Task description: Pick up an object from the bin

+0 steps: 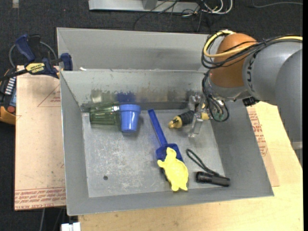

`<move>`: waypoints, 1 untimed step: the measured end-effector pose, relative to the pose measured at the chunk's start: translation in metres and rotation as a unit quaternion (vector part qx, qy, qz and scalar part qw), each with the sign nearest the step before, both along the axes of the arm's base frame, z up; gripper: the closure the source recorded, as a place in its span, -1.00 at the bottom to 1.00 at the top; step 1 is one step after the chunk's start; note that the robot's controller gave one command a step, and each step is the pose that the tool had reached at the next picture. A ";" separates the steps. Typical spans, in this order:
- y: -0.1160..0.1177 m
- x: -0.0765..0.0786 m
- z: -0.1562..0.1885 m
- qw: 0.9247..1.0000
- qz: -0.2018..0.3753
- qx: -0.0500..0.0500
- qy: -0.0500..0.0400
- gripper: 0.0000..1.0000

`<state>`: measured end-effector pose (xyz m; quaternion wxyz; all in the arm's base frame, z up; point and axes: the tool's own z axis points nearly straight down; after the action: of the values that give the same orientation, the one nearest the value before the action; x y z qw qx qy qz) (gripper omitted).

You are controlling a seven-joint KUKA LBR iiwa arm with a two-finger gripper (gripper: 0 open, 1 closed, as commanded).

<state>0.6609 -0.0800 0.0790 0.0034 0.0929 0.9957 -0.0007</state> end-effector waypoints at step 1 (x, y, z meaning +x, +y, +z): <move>-0.022 -0.002 -0.004 1.000 -0.013 0.012 0.000 -1.00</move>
Offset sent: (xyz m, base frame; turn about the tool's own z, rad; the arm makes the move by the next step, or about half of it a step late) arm -0.0110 0.0008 -0.0090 0.1429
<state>0.6591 -0.1022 0.0746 0.0026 0.1059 0.9943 0.0107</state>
